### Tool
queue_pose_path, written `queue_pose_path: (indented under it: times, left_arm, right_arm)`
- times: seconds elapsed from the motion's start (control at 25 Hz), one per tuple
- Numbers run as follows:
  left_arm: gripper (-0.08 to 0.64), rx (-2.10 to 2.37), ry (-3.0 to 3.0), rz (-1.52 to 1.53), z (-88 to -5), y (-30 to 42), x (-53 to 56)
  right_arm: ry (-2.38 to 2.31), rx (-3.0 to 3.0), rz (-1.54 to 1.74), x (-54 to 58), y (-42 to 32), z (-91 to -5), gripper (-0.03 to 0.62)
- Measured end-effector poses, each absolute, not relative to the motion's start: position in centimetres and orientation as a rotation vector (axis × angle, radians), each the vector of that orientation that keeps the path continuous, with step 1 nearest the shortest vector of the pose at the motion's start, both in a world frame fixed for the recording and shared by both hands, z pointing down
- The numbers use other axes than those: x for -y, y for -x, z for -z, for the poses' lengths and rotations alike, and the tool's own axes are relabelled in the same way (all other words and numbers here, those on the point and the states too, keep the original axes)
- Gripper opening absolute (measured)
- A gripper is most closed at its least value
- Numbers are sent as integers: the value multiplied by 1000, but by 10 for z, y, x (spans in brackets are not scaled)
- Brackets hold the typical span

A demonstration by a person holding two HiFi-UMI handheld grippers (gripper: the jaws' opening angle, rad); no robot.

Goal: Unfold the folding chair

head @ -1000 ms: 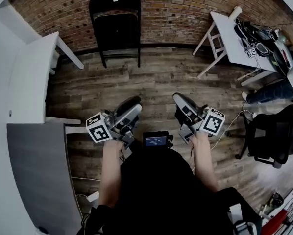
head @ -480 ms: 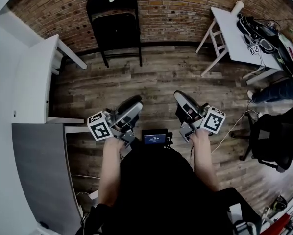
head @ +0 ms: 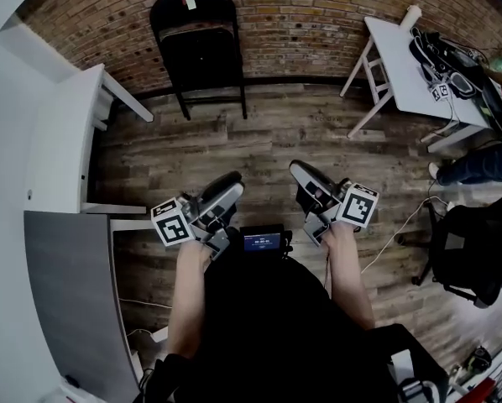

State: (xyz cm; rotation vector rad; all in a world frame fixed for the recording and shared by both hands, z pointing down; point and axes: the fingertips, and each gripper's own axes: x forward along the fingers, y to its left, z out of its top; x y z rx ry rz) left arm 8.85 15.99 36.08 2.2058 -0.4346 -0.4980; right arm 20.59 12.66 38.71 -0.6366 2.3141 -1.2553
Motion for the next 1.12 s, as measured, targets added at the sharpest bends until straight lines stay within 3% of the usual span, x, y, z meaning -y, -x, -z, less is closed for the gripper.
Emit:
queue_pose_path:
  times: [0.64, 1.12]
  left_arm:
    - [190, 398, -2086, 547, -385, -40, -40]
    - [189, 340, -2005, 602, -397, 26, 58]
  right_arm:
    - [691, -2399, 1298, -23, -147, -382, 28]
    - [783, -2452, 1290, 68, -76, -381, 86]
